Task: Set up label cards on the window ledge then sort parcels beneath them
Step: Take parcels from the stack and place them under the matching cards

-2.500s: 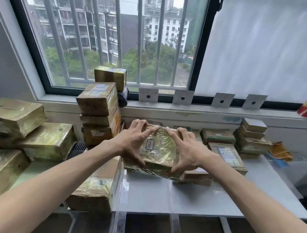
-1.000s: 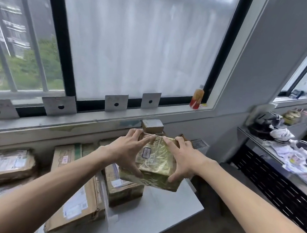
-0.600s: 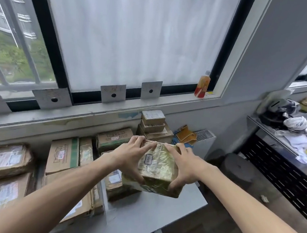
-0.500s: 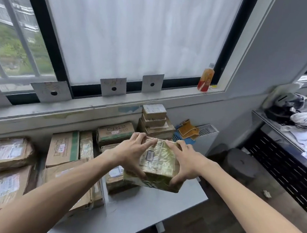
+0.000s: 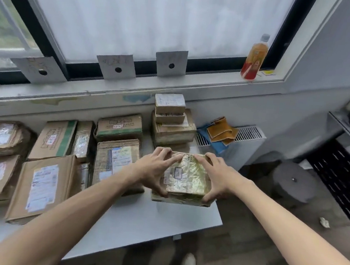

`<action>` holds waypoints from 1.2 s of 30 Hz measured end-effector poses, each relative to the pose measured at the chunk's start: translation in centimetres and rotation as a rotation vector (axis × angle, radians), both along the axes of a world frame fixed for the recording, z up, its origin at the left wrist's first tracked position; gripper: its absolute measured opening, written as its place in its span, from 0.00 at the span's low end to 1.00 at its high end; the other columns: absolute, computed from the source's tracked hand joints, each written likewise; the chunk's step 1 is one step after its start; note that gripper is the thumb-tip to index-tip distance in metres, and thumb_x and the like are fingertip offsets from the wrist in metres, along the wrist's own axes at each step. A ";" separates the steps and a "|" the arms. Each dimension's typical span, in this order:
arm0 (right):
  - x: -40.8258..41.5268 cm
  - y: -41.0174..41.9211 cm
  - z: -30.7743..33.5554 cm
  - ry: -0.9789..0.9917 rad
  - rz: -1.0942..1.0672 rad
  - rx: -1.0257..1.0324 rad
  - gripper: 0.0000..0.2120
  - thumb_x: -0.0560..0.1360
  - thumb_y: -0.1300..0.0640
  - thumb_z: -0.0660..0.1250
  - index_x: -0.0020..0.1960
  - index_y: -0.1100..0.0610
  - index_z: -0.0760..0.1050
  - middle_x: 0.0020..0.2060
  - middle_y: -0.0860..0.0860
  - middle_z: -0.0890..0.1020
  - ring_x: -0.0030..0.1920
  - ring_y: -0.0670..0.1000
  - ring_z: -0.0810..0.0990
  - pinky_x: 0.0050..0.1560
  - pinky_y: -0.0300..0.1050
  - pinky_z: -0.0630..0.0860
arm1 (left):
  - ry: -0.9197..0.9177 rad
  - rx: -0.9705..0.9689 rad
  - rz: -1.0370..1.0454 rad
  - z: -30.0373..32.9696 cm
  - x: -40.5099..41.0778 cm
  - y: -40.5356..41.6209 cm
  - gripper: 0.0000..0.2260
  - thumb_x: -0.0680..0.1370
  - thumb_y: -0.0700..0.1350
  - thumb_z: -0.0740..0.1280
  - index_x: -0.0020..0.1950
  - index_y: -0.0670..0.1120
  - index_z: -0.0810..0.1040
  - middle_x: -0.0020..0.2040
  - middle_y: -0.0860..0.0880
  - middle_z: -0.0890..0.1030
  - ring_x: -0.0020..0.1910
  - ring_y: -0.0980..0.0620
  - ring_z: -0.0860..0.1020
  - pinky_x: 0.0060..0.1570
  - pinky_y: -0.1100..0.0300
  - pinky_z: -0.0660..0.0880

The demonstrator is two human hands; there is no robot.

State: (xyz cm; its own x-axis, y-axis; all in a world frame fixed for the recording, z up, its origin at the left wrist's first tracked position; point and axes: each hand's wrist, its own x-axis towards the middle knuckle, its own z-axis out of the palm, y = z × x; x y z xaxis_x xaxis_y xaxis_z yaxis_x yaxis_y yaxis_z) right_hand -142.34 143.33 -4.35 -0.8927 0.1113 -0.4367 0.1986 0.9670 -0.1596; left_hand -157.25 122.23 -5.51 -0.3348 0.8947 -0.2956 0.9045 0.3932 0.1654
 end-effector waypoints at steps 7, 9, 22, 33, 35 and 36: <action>-1.9 4.4 -2.2 -0.007 0.100 -0.045 0.65 0.60 0.39 0.81 0.80 0.42 0.38 0.79 0.50 0.45 0.78 0.59 0.49 0.71 0.62 0.68 | -0.037 -0.005 0.153 -2.3 1.1 2.8 0.58 0.61 0.68 0.76 0.80 0.58 0.45 0.76 0.47 0.52 0.76 0.44 0.51 0.72 0.46 0.66; -2.8 4.9 -2.9 -0.003 0.123 -0.056 0.65 0.60 0.39 0.81 0.80 0.42 0.38 0.79 0.50 0.45 0.78 0.59 0.48 0.70 0.62 0.69 | -0.035 -0.006 0.184 -2.7 0.9 2.9 0.58 0.61 0.68 0.76 0.81 0.57 0.46 0.76 0.46 0.53 0.76 0.44 0.51 0.72 0.46 0.65; -9.3 6.6 -5.0 0.016 0.116 -0.015 0.66 0.59 0.41 0.82 0.79 0.42 0.37 0.80 0.51 0.43 0.79 0.59 0.46 0.71 0.65 0.67 | -0.055 0.041 0.261 -5.5 -4.7 5.3 0.59 0.60 0.67 0.77 0.81 0.55 0.47 0.77 0.44 0.53 0.76 0.42 0.50 0.72 0.47 0.63; -13.1 6.1 -7.7 0.043 0.000 -0.051 0.61 0.65 0.49 0.82 0.81 0.45 0.40 0.80 0.51 0.36 0.80 0.59 0.41 0.74 0.61 0.63 | -0.094 0.078 0.321 -8.2 -8.8 6.5 0.60 0.60 0.66 0.78 0.81 0.53 0.46 0.79 0.41 0.52 0.78 0.39 0.46 0.74 0.44 0.59; -13.0 6.0 -8.3 0.048 -0.006 -0.060 0.60 0.66 0.49 0.81 0.82 0.47 0.41 0.80 0.52 0.37 0.80 0.59 0.42 0.75 0.61 0.62 | -0.066 0.097 0.299 -8.8 -8.9 6.3 0.59 0.60 0.68 0.77 0.81 0.53 0.47 0.79 0.41 0.53 0.78 0.39 0.46 0.75 0.45 0.57; -12.9 6.0 -8.6 0.055 -0.005 -0.063 0.60 0.66 0.49 0.81 0.82 0.47 0.42 0.80 0.53 0.37 0.80 0.59 0.42 0.75 0.62 0.63 | -0.055 0.109 0.294 -9.1 -8.9 6.2 0.59 0.60 0.69 0.76 0.81 0.52 0.48 0.79 0.40 0.53 0.78 0.39 0.47 0.75 0.45 0.57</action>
State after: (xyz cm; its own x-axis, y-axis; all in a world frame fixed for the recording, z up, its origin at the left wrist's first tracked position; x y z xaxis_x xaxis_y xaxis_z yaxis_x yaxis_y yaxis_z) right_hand -155.22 149.32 -12.95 -0.9150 0.0899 -0.3933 0.1930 0.9536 -0.2309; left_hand -166.11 128.43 -14.61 -0.5700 0.7894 -0.2279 0.7432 0.6136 0.2668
